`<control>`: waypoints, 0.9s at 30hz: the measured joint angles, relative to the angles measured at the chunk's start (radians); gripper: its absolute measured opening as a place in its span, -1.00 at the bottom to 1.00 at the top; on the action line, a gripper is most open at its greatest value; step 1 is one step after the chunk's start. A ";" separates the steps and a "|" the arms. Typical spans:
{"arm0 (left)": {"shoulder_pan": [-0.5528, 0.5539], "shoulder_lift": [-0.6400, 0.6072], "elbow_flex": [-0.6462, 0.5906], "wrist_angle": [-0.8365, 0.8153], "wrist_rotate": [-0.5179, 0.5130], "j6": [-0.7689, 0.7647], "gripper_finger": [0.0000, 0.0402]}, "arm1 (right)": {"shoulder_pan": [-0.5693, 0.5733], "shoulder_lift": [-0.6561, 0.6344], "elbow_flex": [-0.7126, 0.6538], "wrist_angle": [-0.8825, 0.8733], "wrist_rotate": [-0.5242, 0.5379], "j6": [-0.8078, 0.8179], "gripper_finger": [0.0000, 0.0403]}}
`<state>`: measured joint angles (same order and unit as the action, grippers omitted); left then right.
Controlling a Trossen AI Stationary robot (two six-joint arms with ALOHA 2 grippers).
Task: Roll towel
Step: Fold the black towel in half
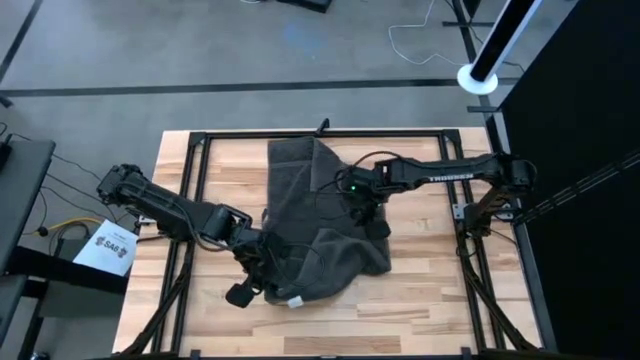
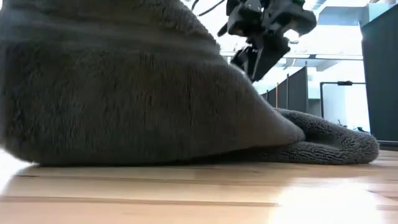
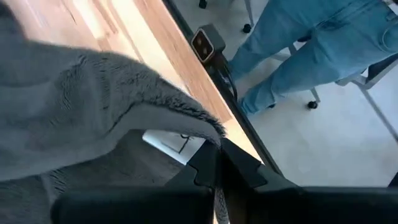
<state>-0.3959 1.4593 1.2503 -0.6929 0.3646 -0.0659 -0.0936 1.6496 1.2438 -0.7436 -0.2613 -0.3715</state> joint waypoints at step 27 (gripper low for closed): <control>0.019 -0.022 -0.043 -0.196 -0.333 -0.162 -1.00 | 0.115 0.061 0.057 0.055 0.353 0.177 -0.93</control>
<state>-0.3765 1.4377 1.2074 -0.8893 0.0313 -0.2280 0.0215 1.7106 1.3010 -0.6882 0.0921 -0.1947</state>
